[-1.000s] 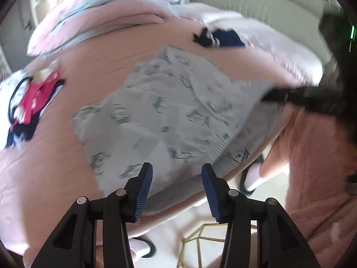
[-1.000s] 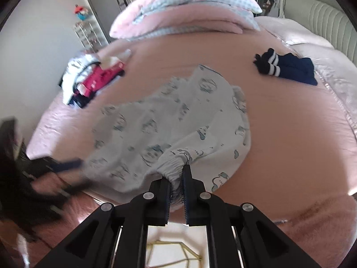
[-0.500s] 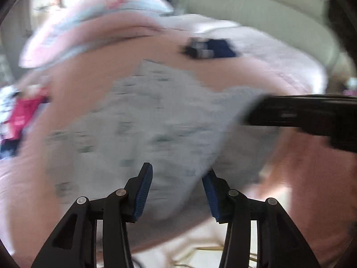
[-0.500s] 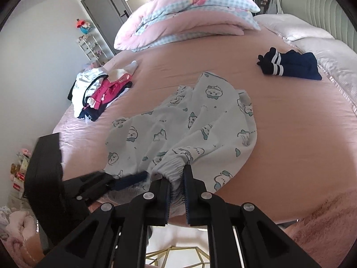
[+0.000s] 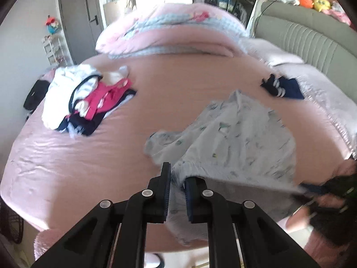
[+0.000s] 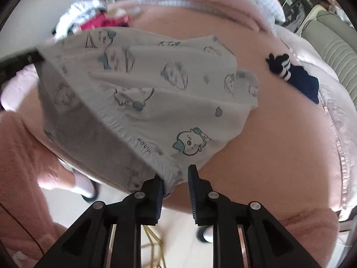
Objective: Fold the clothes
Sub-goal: 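Lay the shorts flat on the bed, holding the waistband with both grippers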
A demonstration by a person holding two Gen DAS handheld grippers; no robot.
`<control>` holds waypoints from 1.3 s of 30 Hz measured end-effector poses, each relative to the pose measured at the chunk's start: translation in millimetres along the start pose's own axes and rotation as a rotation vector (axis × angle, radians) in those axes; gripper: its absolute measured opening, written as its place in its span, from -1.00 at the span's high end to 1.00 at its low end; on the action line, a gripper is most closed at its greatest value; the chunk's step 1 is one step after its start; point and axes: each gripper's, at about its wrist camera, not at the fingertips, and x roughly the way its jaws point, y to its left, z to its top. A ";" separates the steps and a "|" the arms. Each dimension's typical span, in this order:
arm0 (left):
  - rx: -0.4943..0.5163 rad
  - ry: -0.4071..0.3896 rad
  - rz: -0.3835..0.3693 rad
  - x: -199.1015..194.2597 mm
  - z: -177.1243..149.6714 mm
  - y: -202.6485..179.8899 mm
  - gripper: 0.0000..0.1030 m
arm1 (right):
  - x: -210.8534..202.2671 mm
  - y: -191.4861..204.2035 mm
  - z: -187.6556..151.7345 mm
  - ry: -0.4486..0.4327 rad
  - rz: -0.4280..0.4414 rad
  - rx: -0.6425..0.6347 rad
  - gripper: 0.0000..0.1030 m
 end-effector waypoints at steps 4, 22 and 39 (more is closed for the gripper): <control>-0.048 0.168 -0.092 29.7 -31.9 4.6 0.79 | -25.3 -25.9 4.4 -0.107 0.001 0.131 0.75; -0.318 0.010 -0.312 -20.8 13.0 35.1 0.59 | -92.4 -62.5 7.4 -0.279 0.083 0.311 0.75; -0.055 0.224 -0.235 20.7 -37.8 -47.9 0.50 | -97.6 -55.5 4.8 -0.280 0.253 0.337 0.75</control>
